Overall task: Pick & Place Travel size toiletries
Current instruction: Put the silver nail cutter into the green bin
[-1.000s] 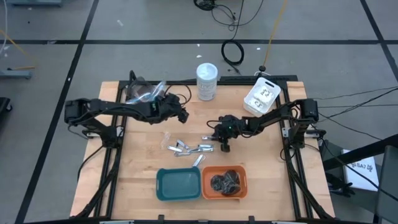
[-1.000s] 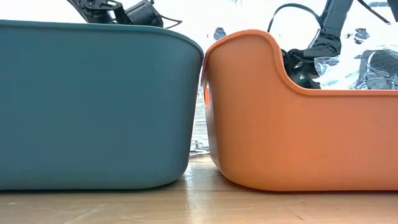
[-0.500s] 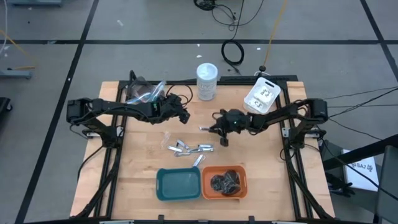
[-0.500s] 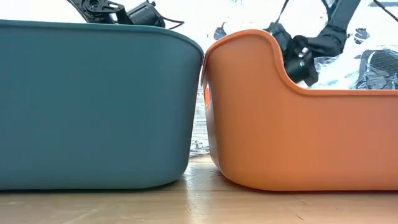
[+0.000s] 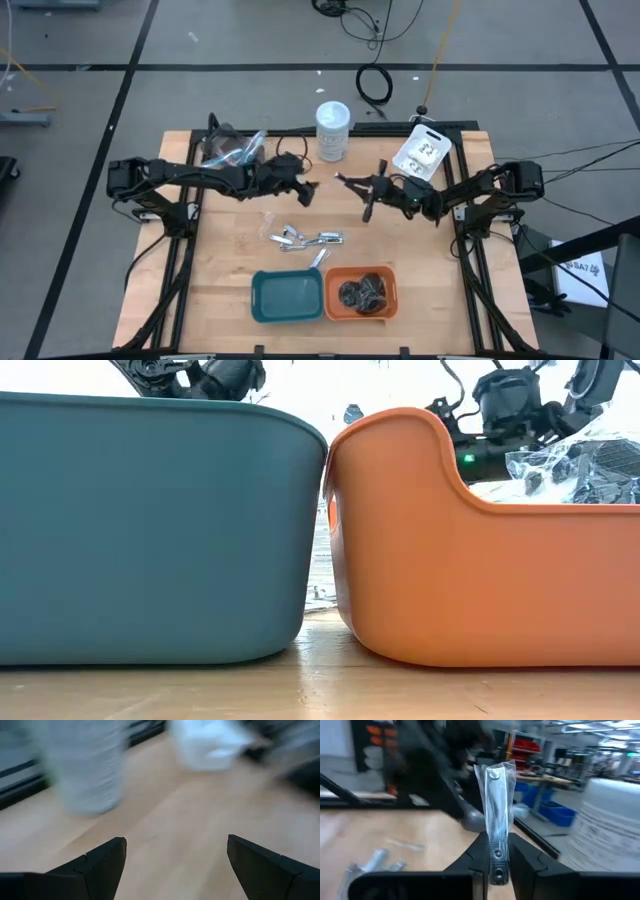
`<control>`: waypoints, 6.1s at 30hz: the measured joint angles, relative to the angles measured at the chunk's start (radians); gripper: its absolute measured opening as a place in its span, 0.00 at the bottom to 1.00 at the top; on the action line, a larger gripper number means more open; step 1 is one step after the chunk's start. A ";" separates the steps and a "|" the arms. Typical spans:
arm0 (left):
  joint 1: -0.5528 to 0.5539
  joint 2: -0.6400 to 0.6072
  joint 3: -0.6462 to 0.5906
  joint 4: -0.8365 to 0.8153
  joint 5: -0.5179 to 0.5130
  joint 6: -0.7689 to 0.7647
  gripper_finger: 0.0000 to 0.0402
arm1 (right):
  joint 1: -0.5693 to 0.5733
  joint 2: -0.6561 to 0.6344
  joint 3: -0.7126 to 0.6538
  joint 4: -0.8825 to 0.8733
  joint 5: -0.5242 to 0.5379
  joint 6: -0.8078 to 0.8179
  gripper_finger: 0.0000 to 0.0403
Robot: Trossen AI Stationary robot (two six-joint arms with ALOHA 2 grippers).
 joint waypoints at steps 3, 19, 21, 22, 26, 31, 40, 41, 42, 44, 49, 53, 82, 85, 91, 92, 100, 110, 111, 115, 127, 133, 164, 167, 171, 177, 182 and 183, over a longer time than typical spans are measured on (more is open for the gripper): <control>-0.037 0.000 0.000 0.184 0.029 0.052 0.85 | 0.021 0.003 -0.017 0.036 0.076 -0.045 0.09; -0.108 0.000 0.001 0.521 -0.099 -0.003 0.85 | 0.099 0.000 0.010 0.266 0.231 -0.293 0.09; -0.107 0.016 0.004 0.543 -0.111 -0.009 0.85 | 0.110 0.000 0.019 0.260 0.230 -0.312 0.09; -0.107 0.029 0.008 0.567 -0.111 -0.004 0.85 | 0.113 0.000 0.024 0.259 0.229 -0.315 0.09; -0.116 0.111 0.050 0.629 -0.092 0.037 0.85 | 0.122 0.000 0.028 0.256 0.230 -0.330 0.09; -0.125 0.207 0.140 0.618 -0.080 0.096 0.85 | 0.124 0.001 0.029 0.226 0.233 -0.329 0.09; -0.133 0.236 0.211 0.619 -0.080 0.213 0.78 | 0.122 0.000 0.026 0.212 0.237 -0.339 0.09; -0.133 0.234 0.211 0.621 -0.081 0.213 0.75 | 0.122 0.000 0.026 0.210 0.237 -0.341 0.09; -0.133 0.233 0.211 0.621 -0.081 0.212 0.71 | 0.121 0.000 0.026 0.210 0.237 -0.343 0.09; -0.132 0.233 0.211 0.618 -0.081 0.212 0.63 | 0.118 0.000 0.026 0.210 0.237 -0.345 0.09; -0.132 0.233 0.211 0.599 -0.086 0.200 0.39 | 0.118 0.000 0.026 0.207 0.234 -0.345 0.09; -0.130 0.233 0.210 0.596 -0.091 0.197 0.19 | 0.118 0.000 0.026 0.210 0.232 -0.345 0.09; -0.305 -0.153 0.210 -0.354 0.078 0.125 0.09 | 0.052 -0.414 0.026 -0.456 0.149 0.018 0.59; -0.410 -0.133 0.209 -0.458 0.084 -0.002 0.09 | 0.049 -0.460 0.026 -0.565 0.150 0.041 0.58; -0.577 -0.056 0.209 -0.488 0.265 -0.110 0.09 | 0.048 -0.471 0.025 -0.669 0.151 0.067 0.56; -0.594 -0.040 0.209 -0.495 0.296 -0.117 0.09 | 0.048 -0.468 0.025 -0.669 0.151 0.078 0.56; -0.633 0.086 0.209 -0.504 0.326 -0.182 0.10 | 0.045 -0.466 0.025 -0.670 0.149 0.169 0.56; -0.623 0.085 0.209 -0.497 0.385 -0.161 0.31 | 0.046 -0.466 0.025 -0.678 0.067 0.215 0.56; -0.620 0.086 0.209 -0.498 0.385 -0.159 0.32 | 0.046 -0.466 0.025 -0.685 0.067 0.215 0.56; -0.589 0.079 0.209 -0.507 0.443 -0.116 0.34 | 0.045 -0.465 0.025 -0.712 0.022 0.226 0.57; -0.541 -0.191 0.169 -0.391 0.053 0.402 0.33 | 0.046 -0.177 0.122 -0.732 -0.315 0.315 0.53; -0.430 -0.334 -0.068 -0.104 0.129 0.520 0.33 | 0.047 0.020 0.284 -0.916 -0.348 0.187 0.53; -0.086 -0.444 -0.419 0.332 0.219 0.339 0.33 | 0.079 0.386 0.526 -1.033 -0.472 0.010 0.49; -0.086 -0.444 -0.419 0.326 0.219 0.337 0.33 | 0.065 0.387 0.525 -1.033 -0.461 0.011 0.43; -0.086 -0.444 -0.419 0.327 0.219 0.336 0.33 | 0.049 0.384 0.524 -1.026 -0.453 0.013 0.32; -0.087 -0.444 -0.418 0.327 0.219 0.331 0.33 | 0.018 0.379 0.523 -1.029 -0.448 0.015 0.28; -0.087 -0.444 -0.418 0.327 0.218 0.331 0.33 | -0.009 0.373 0.521 -1.028 -0.442 0.040 0.28; -0.086 -0.444 -0.418 0.327 0.218 0.331 0.33 | -0.016 0.369 0.521 -1.029 -0.440 0.047 0.28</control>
